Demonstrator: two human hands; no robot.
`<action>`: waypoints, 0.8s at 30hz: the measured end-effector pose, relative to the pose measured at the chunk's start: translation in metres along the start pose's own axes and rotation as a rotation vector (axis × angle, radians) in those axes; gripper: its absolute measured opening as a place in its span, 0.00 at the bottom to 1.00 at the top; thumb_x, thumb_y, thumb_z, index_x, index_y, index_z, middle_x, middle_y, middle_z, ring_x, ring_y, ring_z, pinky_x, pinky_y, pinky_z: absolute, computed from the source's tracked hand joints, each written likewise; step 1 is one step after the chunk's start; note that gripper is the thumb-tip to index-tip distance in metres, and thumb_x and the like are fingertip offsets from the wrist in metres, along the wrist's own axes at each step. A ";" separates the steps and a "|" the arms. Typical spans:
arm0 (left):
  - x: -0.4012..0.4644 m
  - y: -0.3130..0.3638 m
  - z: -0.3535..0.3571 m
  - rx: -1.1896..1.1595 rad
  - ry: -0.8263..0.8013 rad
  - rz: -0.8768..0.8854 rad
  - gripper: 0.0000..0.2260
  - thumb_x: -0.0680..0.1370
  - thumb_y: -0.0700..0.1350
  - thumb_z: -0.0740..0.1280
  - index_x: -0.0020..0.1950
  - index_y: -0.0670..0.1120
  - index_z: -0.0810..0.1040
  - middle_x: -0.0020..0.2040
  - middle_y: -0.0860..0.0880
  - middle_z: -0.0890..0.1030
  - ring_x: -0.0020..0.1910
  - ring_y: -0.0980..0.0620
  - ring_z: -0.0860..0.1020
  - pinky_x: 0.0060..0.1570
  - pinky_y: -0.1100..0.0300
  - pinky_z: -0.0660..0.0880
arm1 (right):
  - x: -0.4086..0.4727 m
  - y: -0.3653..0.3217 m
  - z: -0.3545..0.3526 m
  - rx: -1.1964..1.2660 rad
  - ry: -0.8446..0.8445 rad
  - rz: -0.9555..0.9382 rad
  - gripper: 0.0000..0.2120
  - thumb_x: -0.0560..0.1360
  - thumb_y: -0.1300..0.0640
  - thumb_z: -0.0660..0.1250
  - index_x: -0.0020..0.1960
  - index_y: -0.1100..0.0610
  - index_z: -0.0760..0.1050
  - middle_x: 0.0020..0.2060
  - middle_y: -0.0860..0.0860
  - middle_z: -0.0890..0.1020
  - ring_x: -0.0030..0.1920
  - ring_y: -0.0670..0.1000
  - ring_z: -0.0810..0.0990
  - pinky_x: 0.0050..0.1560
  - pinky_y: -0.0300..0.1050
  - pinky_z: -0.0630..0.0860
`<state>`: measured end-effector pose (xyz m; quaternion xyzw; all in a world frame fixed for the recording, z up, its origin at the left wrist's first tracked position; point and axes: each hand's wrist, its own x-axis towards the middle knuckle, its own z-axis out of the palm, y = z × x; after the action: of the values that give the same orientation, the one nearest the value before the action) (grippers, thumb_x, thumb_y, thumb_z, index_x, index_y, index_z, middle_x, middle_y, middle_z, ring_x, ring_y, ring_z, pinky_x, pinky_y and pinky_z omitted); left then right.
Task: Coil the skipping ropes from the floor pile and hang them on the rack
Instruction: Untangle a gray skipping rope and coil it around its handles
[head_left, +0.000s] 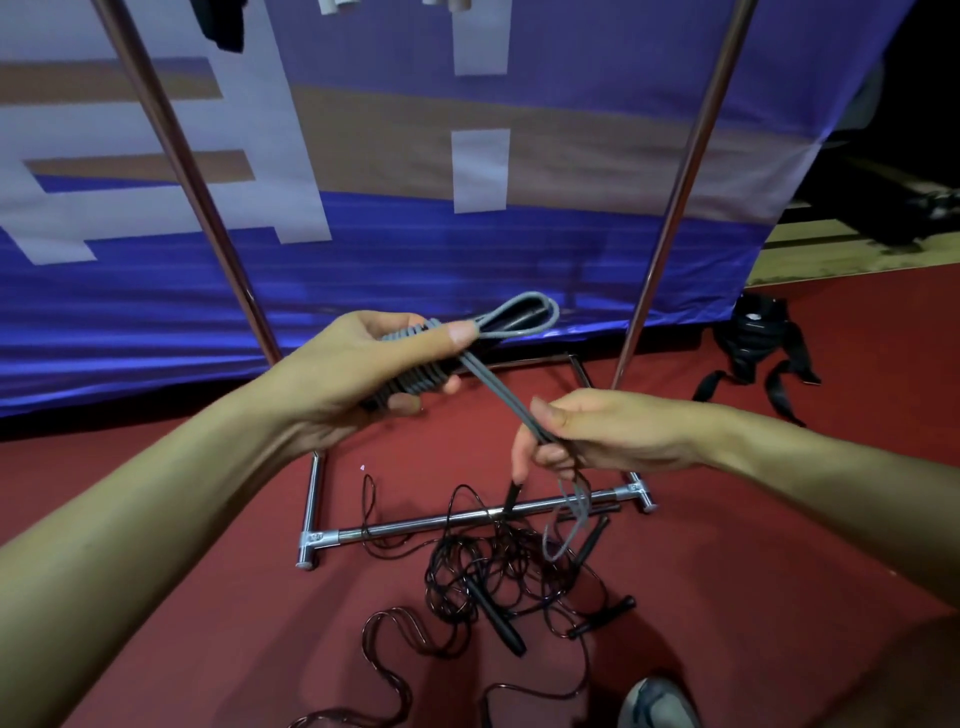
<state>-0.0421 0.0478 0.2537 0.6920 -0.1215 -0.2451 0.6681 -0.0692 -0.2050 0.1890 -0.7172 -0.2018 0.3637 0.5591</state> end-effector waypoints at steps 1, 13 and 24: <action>-0.001 0.000 0.000 0.003 -0.029 -0.002 0.12 0.71 0.46 0.74 0.48 0.38 0.81 0.35 0.42 0.81 0.30 0.55 0.76 0.21 0.68 0.64 | 0.001 0.001 -0.002 -0.058 -0.002 0.015 0.25 0.83 0.42 0.54 0.53 0.58 0.82 0.36 0.47 0.66 0.38 0.47 0.66 0.45 0.39 0.67; -0.012 -0.017 0.020 0.351 -0.370 -0.237 0.12 0.76 0.36 0.74 0.56 0.38 0.75 0.39 0.39 0.85 0.27 0.54 0.77 0.25 0.65 0.70 | 0.005 -0.027 -0.020 -0.564 0.234 -0.002 0.08 0.76 0.46 0.74 0.46 0.50 0.85 0.37 0.52 0.81 0.38 0.44 0.74 0.45 0.41 0.69; 0.002 -0.027 0.025 0.289 -0.206 -0.168 0.12 0.76 0.38 0.75 0.58 0.36 0.81 0.52 0.38 0.86 0.55 0.45 0.86 0.47 0.53 0.85 | -0.010 -0.063 -0.004 -0.927 0.548 -0.209 0.04 0.78 0.47 0.73 0.49 0.45 0.86 0.42 0.39 0.84 0.46 0.39 0.81 0.46 0.33 0.71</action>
<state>-0.0571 0.0272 0.2273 0.7596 -0.1651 -0.3496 0.5230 -0.0653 -0.1962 0.2527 -0.9330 -0.2583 -0.0209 0.2498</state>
